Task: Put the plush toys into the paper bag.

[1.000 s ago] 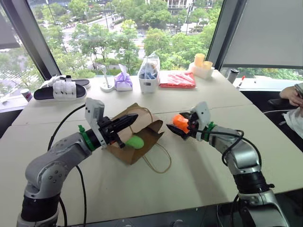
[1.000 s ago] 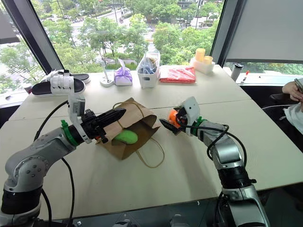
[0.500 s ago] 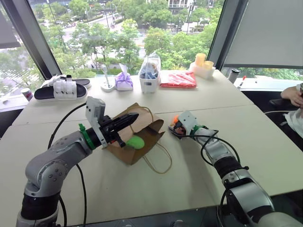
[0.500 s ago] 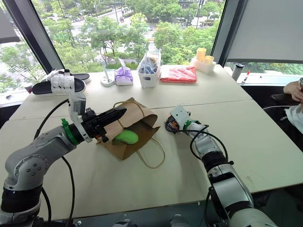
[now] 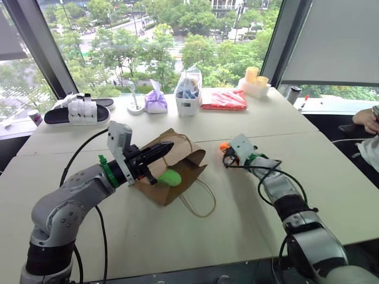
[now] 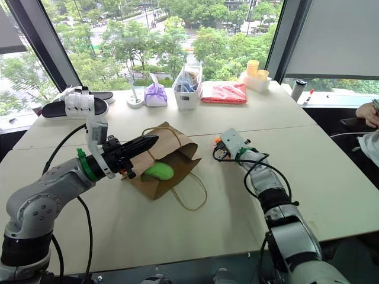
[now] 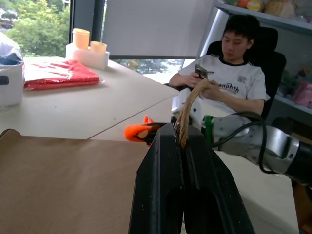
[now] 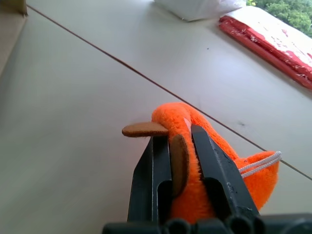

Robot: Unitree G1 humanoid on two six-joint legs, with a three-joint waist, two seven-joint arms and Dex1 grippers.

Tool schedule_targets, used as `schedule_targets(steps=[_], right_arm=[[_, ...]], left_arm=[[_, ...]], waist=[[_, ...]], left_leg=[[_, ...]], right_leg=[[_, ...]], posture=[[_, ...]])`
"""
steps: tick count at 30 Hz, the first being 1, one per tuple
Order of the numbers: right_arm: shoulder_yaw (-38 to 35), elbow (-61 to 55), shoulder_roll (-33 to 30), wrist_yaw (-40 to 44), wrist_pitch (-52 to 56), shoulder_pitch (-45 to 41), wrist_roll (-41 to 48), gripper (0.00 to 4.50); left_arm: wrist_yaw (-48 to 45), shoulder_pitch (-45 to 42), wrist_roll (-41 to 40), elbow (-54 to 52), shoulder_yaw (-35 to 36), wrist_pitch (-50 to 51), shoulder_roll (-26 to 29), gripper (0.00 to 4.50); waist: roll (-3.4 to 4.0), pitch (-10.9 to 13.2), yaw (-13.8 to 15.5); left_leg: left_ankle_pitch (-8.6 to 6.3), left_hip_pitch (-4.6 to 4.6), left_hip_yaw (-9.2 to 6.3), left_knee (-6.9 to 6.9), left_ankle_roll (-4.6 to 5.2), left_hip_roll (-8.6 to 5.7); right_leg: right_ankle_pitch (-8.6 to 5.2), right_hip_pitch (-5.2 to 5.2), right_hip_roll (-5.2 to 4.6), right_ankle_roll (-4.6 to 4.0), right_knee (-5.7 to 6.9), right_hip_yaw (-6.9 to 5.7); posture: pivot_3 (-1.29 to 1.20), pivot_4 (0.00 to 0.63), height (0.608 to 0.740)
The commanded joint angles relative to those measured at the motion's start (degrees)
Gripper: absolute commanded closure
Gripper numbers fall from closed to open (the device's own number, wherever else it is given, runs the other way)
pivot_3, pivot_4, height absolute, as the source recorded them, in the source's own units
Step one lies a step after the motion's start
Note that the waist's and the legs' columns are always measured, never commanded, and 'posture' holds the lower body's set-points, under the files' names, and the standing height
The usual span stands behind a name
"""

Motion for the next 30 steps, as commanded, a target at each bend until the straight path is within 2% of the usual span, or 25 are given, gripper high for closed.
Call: schedule_targets(steps=[1, 6, 11, 15, 20, 23, 30], right_arm=[[-2.76, -19.45, -2.24, 6.30, 9.68, 5.17, 7.38, 4.49], [-3.32, -39.14, -2.70, 11.28, 21.62, 13.95, 17.84, 4.49], [0.30, -46.08, 0.00, 9.61, 25.97, 17.61, 19.77, 4.49], [3.99, -41.16, 8.86, 5.53, 24.55, 17.07, 19.66, 4.49], [7.52, -32.71, 15.80, 3.15, 20.71, 13.68, 17.40, 4.49], [9.18, -23.50, 20.38, 0.49, 14.23, 9.46, 13.83, 4.49], [8.86, -5.67, 26.51, -5.23, 0.25, -0.22, 7.74, 4.49]], left_arm=[[-0.11, -1.43, -0.54, -0.74, 0.87, -0.87, 0.05, 4.50], [-0.93, -3.04, -0.54, 1.19, 0.75, -0.89, -0.05, 4.50], [-2.31, -4.09, -0.52, 2.74, 0.50, -0.70, 0.27, 4.50], [-2.12, -4.52, -1.59, 2.53, 1.03, 0.25, 0.61, 4.50], [-1.27, -4.78, -1.79, 1.80, 0.75, 0.59, 0.51, 4.50], [0.05, -4.87, -2.52, 0.74, 0.72, 0.87, 0.24, 4.50], [0.89, -3.89, -3.36, -0.19, 1.54, 1.12, 0.55, 4.50]], waist=[[0.00, 0.00, -0.04], [0.00, 0.00, -0.33], [0.00, 0.00, -0.11], [0.00, 0.00, -0.27], [0.00, 0.00, -0.19], [0.00, 0.00, -0.24], [0.00, 0.00, -0.38]], left_leg=[[-0.01, 0.00, -0.03, -0.02, 0.02, 0.00], [-0.01, 0.06, -0.02, -0.01, 0.02, 0.04], [-0.01, 0.06, -0.02, 0.07, 0.02, 0.03], [-0.01, 0.08, -0.04, 0.05, 0.02, 0.05], [0.00, 0.06, -0.04, 0.05, 0.00, 0.03], [0.01, 0.08, -0.05, 0.05, -0.02, 0.03], [0.03, 0.05, -0.06, 0.00, -0.06, 0.03]], right_leg=[[-0.01, 0.00, 0.00, 0.01, 0.00, -0.01], [-0.01, 0.00, 0.04, 0.01, 0.05, 0.00], [-0.01, 0.06, 0.04, 0.01, 0.04, 0.01], [-0.01, 0.05, 0.06, 0.00, 0.07, 0.01], [-0.01, 0.03, 0.06, 0.00, 0.05, 0.02], [0.00, 0.02, 0.06, 0.00, 0.06, 0.02], [0.00, -0.04, 0.08, -0.01, 0.08, 0.02]], posture=[[0.00, 0.150, 0.740], [0.00, 0.150, 0.740], [0.00, 0.150, 0.740], [0.00, 0.150, 0.740], [0.00, 0.150, 0.740], [0.00, 0.150, 0.740], [0.00, 0.150, 0.740]])
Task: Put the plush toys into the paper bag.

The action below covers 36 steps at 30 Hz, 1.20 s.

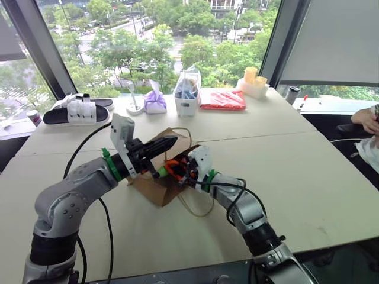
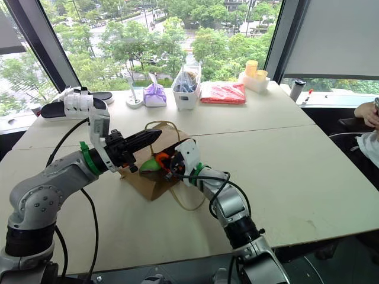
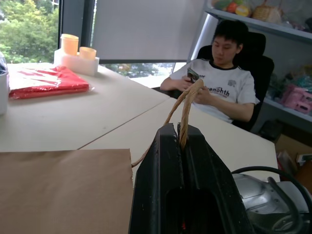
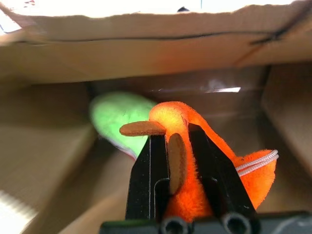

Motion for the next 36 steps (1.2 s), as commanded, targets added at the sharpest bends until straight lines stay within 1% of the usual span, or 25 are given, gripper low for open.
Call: schedule_targets(steps=[1, 5, 7, 8, 9, 10, 11, 13, 14, 15, 21, 22, 24, 25, 27, 30, 34, 36], right_arm=[[-0.58, 6.19, 2.87, -2.19, -8.90, -4.62, -2.36, 4.49], [-1.16, 15.28, 4.84, -4.13, -15.26, -7.86, -4.21, 4.49], [-1.17, 18.46, 5.38, -4.38, -17.74, -8.90, -4.89, 3.62], [-1.25, 19.93, 5.68, -4.55, -18.74, -9.35, -5.10, 3.30], [-1.13, 20.96, 5.88, -4.32, -19.46, -9.48, -5.35, 2.72], [-1.09, 21.68, 6.02, -4.11, -20.01, -9.56, -5.49, 2.31], [-1.11, 22.24, 6.12, -3.93, -20.46, -9.64, -5.62, 1.70], [-0.71, 21.83, 5.47, -3.13, -20.23, -8.96, -6.28, 0.75], [-0.94, 20.89, 5.11, -2.34, -19.60, -8.46, -5.98, 0.19], [-1.48, 19.40, 4.73, -1.17, -18.81, -7.87, -5.09, 0.03], [-3.39, 5.11, -0.07, 2.92, -11.98, -3.21, -2.38, 0.03], [-3.85, 0.38, -1.70, 4.44, -8.78, -1.51, -0.76, 0.03], [-5.56, -12.28, -7.57, 9.55, 0.10, 3.61, 4.68, 0.03], [-6.01, -16.63, -9.76, 11.11, 3.42, 5.40, 6.51, 0.03], [-6.30, -21.18, -12.96, 12.40, 7.35, 7.73, 8.31, 0.03], [-6.77, -22.26, -17.29, 13.18, 10.02, 11.06, 7.68, 0.03], [-5.37, -19.14, -18.65, 12.67, 10.23, 12.24, 5.65, 0.03], [-3.42, -16.83, -18.89, 11.93, 9.05, 12.18, 2.98, 0.03]], left_arm=[[0.07, -0.03, -1.24, -2.10, 1.75, -0.51, 0.54, 4.50], [0.21, 0.28, -1.17, -1.96, 2.07, -0.94, 0.63, 4.50], [0.35, 0.56, -1.27, -2.27, 2.15, -0.98, 0.64, 4.50], [0.44, 0.74, -1.30, -2.45, 2.20, -1.01, 0.63, 4.50], [0.60, 0.93, -1.27, -2.65, 2.27, -1.06, 0.58, 4.50], [0.71, 1.05, -1.23, -2.77, 2.31, -1.08, 0.54, 4.50], [0.79, 1.13, -1.21, -2.84, 2.35, -1.09, 0.51, 4.50], [1.08, 1.25, -1.20, -3.12, 2.25, -1.09, 0.34, 4.50], [1.27, 1.30, -1.27, -3.30, 2.19, -1.06, 0.25, 4.50], [1.36, 1.36, -1.25, -3.38, 2.10, -1.07, 0.19, 4.50], [1.51, 1.64, -1.31, -3.52, 1.88, -1.03, 0.05, 4.50], [1.27, 1.79, -1.28, -3.49, 1.92, -1.01, 0.16, 4.50], [0.60, 1.90, -1.10, -2.89, 1.98, -1.11, 0.33, 4.50], [0.34, 1.93, -1.01, -2.71, 1.98, -1.15, 0.38, 4.50], [-0.03, 1.96, -0.91, -2.45, 1.94, -1.22, 0.38, 4.50], [-0.77, 1.85, -0.58, -1.89, 1.54, -1.41, 0.12, 4.50], [-1.03, 1.48, -0.23, -1.73, 1.09, -1.48, -0.35, 4.50], [-1.13, 1.45, -0.02, -1.82, 0.94, -1.50, -0.44, 4.50]], waist=[[0.00, 0.00, -0.04], [0.00, 0.00, -0.11], [0.00, 0.00, -0.10], [0.00, 0.00, -0.10], [0.00, 0.00, -0.17], [0.00, 0.00, -0.22], [0.00, 0.00, -0.29], [0.00, 0.00, -0.53], [0.00, 0.00, -0.64], [0.00, 0.00, -0.76], [0.00, 0.00, -1.08], [0.00, 0.00, -1.14], [0.01, 0.01, -0.94], [0.01, 0.01, -0.64], [0.01, 0.01, -0.50], [0.01, 0.00, -1.01], [0.01, 0.00, -1.18], [0.01, 0.00, -1.18]], left_leg=[[0.00, 0.01, 0.00, 0.00, 0.00, 0.00], [0.01, 0.01, -0.01, -0.04, -0.01, 0.00], [0.01, 0.00, -0.01, -0.04, -0.01, 0.00], [0.01, 0.00, -0.01, -0.04, -0.01, 0.00], [0.01, 0.00, -0.01, -0.04, -0.01, 0.00], [0.01, 0.01, -0.01, -0.04, -0.01, 0.00], [0.01, 0.01, -0.01, -0.04, -0.01, 0.01], [0.01, 0.01, -0.02, -0.04, -0.01, 0.01], [0.01, 0.01, -0.02, -0.04, -0.01, 0.01], [0.01, 0.00, -0.04, -0.03, -0.01, 0.00], [0.00, 0.00, -0.05, -0.03, -0.01, 0.00], [0.00, 0.00, -0.05, -0.03, -0.01, 0.00], [0.00, 0.00, -0.06, -0.04, -0.01, 0.00], [0.00, -0.02, -0.12, -0.05, 0.00, 0.01], [-0.02, -0.06, -0.14, -0.04, 0.02, -0.01], [-0.02, 0.01, -0.07, -0.04, 0.03, -0.02], [-0.01, 0.03, -0.08, -0.03, 0.03, 0.03], [-0.01, 0.02, -0.07, -0.02, 0.02, 0.03]], right_leg=[[0.00, -0.01, 0.00, 0.00, 0.00, 0.00], [0.00, -0.02, 0.00, 0.00, 0.02, 0.00], [0.00, -0.02, 0.00, 0.00, 0.01, 0.00], [0.00, -0.02, 0.00, 0.00, 0.01, 0.00], [0.00, -0.02, 0.00, 0.00, 0.01, 0.00], [0.00, -0.02, 0.00, 0.00, 0.02, 0.00], [0.00, -0.02, 0.01, 0.00, 0.02, 0.00], [0.00, -0.02, 0.01, 0.00, 0.03, 0.00], [0.00, -0.02, 0.01, 0.00, 0.04, 0.00], [0.00, -0.02, 0.01, 0.00, 0.04, -0.01], [0.00, -0.02, 0.00, 0.00, 0.05, 0.00], [0.00, -0.02, 0.00, 0.00, 0.05, 0.00], [0.00, -0.02, 0.00, 0.00, 0.07, -0.01], [0.00, -0.02, 0.00, 0.00, 0.06, -0.02], [-0.01, 0.01, 0.00, 0.01, -0.03, -0.01], [-0.01, 0.05, 0.02, 0.01, -0.03, 0.04], [-0.01, 0.06, 0.09, 0.00, 0.00, 0.05], [-0.01, 0.06, 0.08, 0.00, 0.01, 0.06]], posture=[[0.00, 0.150, 0.740], [0.00, 0.150, 0.740], [0.00, 0.150, 0.740], [0.00, 0.150, 0.740], [0.00, 0.150, 0.740], [0.00, 0.150, 0.740], [0.00, 0.150, 0.740], [0.00, 0.150, 0.740], [0.00, 0.150, 0.740], [0.00, 0.150, 0.740], [0.00, 0.150, 0.740], [0.00, 0.150, 0.740], [0.00, 0.150, 0.740], [0.00, 0.150, 0.740], [0.00, 0.150, 0.740], [0.00, 0.150, 0.740], [0.00, 0.150, 0.740], [0.00, 0.150, 0.740]])
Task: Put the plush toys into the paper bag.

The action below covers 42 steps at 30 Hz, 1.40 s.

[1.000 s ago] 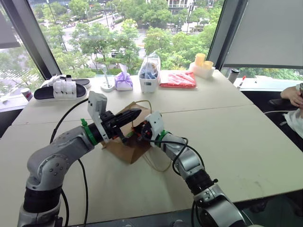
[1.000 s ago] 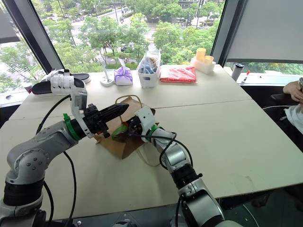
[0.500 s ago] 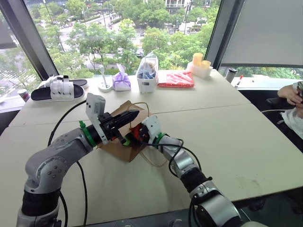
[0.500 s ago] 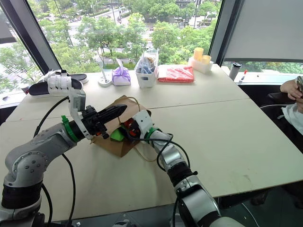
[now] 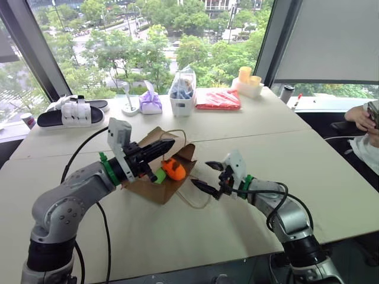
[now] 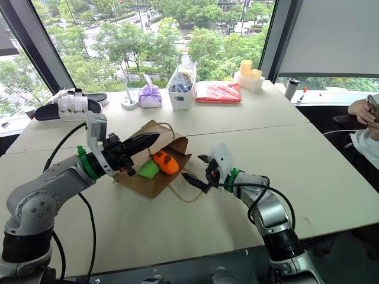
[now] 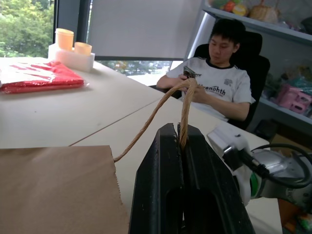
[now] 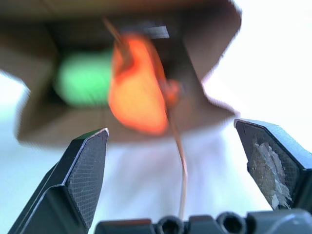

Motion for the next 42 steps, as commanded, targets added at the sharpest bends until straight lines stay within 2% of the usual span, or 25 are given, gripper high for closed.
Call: schedule_targets(steps=[1, 7, 8, 10, 16, 17, 23, 28, 34, 42], right_arm=[[2.65, 1.93, -0.04, -1.09, -1.80, -0.98, -3.54, 0.03], [6.04, 6.61, 0.86, -2.69, -3.08, -3.50, -8.29, 0.03], [6.55, 7.52, 1.05, -3.01, -3.00, -4.10, -9.02, 0.26], [7.35, 8.75, 1.17, -3.13, -3.67, -4.98, -10.24, 0.86], [5.70, 10.23, 2.77, -2.59, -0.07, -6.48, -8.37, 3.84], [5.43, 10.44, 2.88, -2.49, 0.60, -6.63, -8.03, 4.44], [-0.24, 5.85, 3.73, -2.03, 6.45, -8.66, -1.99, 4.48], [-8.76, -2.65, -0.11, -2.41, 14.53, -14.42, 4.62, 4.48], [-13.64, -3.61, -3.68, -3.34, 19.15, -19.45, 7.92, 4.48], [-13.25, -1.84, -4.48, -4.32, 18.14, -21.65, 7.78, 4.48]], left_arm=[[-0.31, -0.92, 0.17, -1.12, 0.11, -1.36, -0.22, 4.50], [0.60, -0.84, -0.26, -2.01, 0.23, -1.02, -0.50, 4.50], [0.72, -0.74, -0.31, -2.10, 0.38, -1.02, -0.45, 4.50], [0.98, -0.64, -0.38, -2.15, 0.64, -1.08, -0.39, 4.50], [1.35, -0.53, -0.46, -2.13, 0.98, -1.38, -0.31, 4.50], [1.34, -0.51, -0.42, -2.11, 1.00, -1.41, -0.30, 4.50], [1.93, -1.38, -1.37, -0.88, 2.71, -1.68, -0.48, 4.50], [3.38, -7.42, -1.90, 4.04, 4.81, -2.60, -1.47, 4.50], [4.10, -11.49, 0.65, 9.04, 3.79, -3.78, -2.56, 4.50], [1.04, -9.84, 7.88, 12.05, -0.27, -7.19, -3.84, 4.50]], waist=[[0.00, 0.00, 0.03], [0.00, 0.00, 0.11], [0.00, 0.00, 0.08], [0.00, 0.00, 0.12], [-0.01, -0.01, 0.23], [-0.01, -0.01, 0.30], [0.00, 0.00, 0.53], [0.01, 0.03, 1.40], [-0.02, 0.01, 1.50], [-0.02, 0.01, 1.35]], left_leg=[[0.00, 0.00, 0.00, 0.00, 0.00, 0.00], [0.00, -0.02, 0.00, 0.01, -0.01, -0.01], [0.00, -0.02, 0.00, 0.01, -0.01, -0.01], [0.01, -0.01, -0.01, 0.01, -0.01, -0.01], [0.01, -0.01, -0.02, 0.04, -0.02, -0.01], [0.01, -0.01, -0.02, 0.05, -0.03, -0.01], [0.01, -0.01, -0.03, 0.05, -0.02, -0.01], [0.01, -0.08, -0.04, 0.09, -0.02, -0.02], [0.01, -0.06, -0.04, 0.04, -0.02, -0.02], [0.01, -0.08, -0.01, 0.00, -0.02, -0.02]], right_leg=[[0.00, 0.00, 0.00, 0.00, 0.00, 0.01], [0.00, 0.00, -0.01, 0.00, -0.03, 0.01], [0.00, 0.00, -0.01, 0.00, -0.03, 0.01], [0.00, 0.00, -0.01, 0.00, -0.02, 0.01], [0.01, 0.02, -0.01, 0.00, -0.01, 0.01], [0.01, 0.02, -0.01, 0.00, -0.01, 0.01], [0.01, 0.03, -0.01, 0.00, -0.02, 0.00], [0.02, -0.03, -0.01, 0.00, -0.02, 0.00], [0.01, 0.01, -0.01, 0.00, -0.05, -0.04], [0.02, -0.03, -0.01, 0.00, -0.06, -0.03]], posture=[[0.00, 0.150, 0.740], [0.00, 0.150, 0.740], [0.00, 0.150, 0.740], [0.00, 0.150, 0.740], [0.00, 0.150, 0.740], [0.00, 0.150, 0.740], [0.00, 0.150, 0.740], [0.00, 0.150, 0.740], [0.00, 0.150, 0.740], [0.00, 0.150, 0.740]])
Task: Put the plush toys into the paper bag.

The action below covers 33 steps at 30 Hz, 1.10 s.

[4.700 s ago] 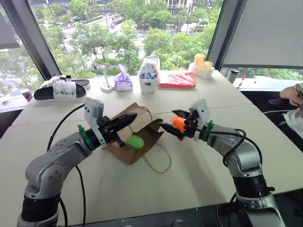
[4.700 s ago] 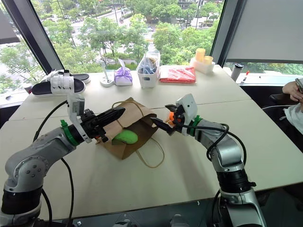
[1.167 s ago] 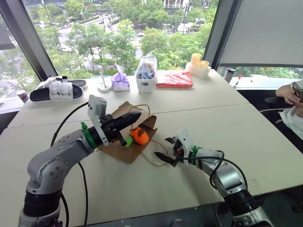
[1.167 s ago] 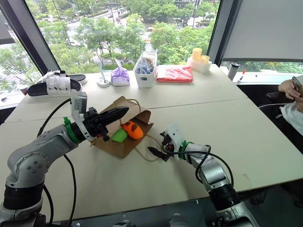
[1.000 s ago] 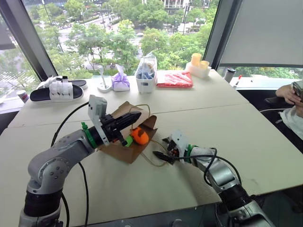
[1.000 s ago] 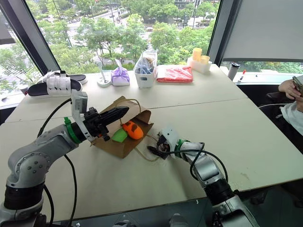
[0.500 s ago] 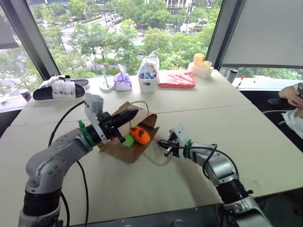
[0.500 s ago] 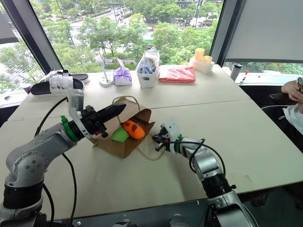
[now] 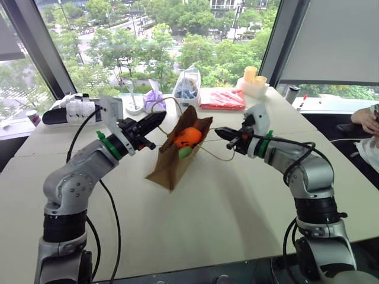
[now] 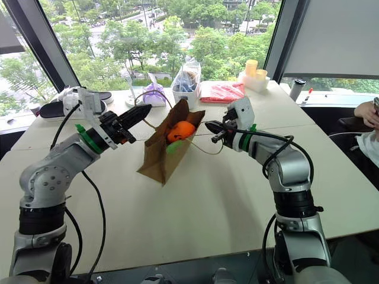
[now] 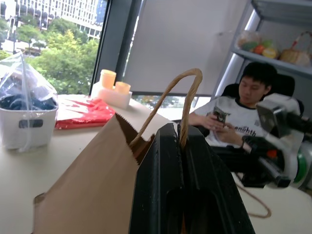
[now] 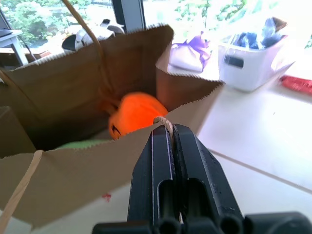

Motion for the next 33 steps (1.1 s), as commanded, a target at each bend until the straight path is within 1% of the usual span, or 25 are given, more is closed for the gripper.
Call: schedule_targets(steps=[1, 4, 12, 19, 33], right_arm=[[-1.45, -0.70, -0.72, -0.12, -0.67, -1.94, 1.41, 4.48], [-2.50, -0.98, -1.15, 0.00, -0.35, -2.98, 2.61, 4.48], [-5.34, -0.19, -2.02, -0.52, 1.60, -5.97, 6.18, 4.48], [-2.21, 0.04, -2.09, -0.63, 0.84, -2.93, 4.71, 4.48], [-2.31, 0.38, -1.87, -1.77, 0.33, -2.30, 5.16, 4.48]], left_arm=[[-0.97, 1.27, 2.25, -0.27, -0.19, -2.41, -0.87, 4.50], [-0.55, 1.62, 2.10, -0.41, 0.78, -2.57, -1.83, 4.50], [2.72, 0.33, -2.04, -2.25, 3.33, -1.08, -4.99, 4.50], [1.54, 2.79, 0.47, -0.92, 0.81, -0.85, -3.98, 4.50], [1.76, 2.88, 0.85, -0.23, 0.72, 0.55, -4.26, 4.50]], waist=[[0.00, 0.00, -0.03], [0.00, 0.00, 0.04], [0.00, 0.00, 0.12], [0.00, 0.00, 0.03], [0.00, 0.00, 0.04]], left_leg=[[0.00, 0.00, 0.02, 0.00, 0.00, 0.00], [0.00, -0.02, 0.01, 0.01, 0.00, 0.00], [0.00, -0.02, 0.00, 0.02, 0.00, 0.00], [0.00, -0.01, 0.01, 0.01, 0.00, 0.00], [0.00, -0.01, 0.01, 0.01, 0.00, 0.00]], right_leg=[[0.00, 0.00, 0.00, 0.00, 0.00, 0.01], [0.00, 0.00, -0.01, 0.00, 0.00, 0.02], [0.00, 0.00, -0.02, 0.00, 0.00, 0.01], [0.00, 0.00, -0.01, 0.00, 0.00, 0.01], [0.00, 0.00, -0.01, 0.00, 0.00, 0.01]], posture=[[0.00, 0.150, 0.740], [0.00, 0.150, 0.740], [0.00, 0.150, 0.740], [0.00, 0.150, 0.740], [0.00, 0.150, 0.740]])
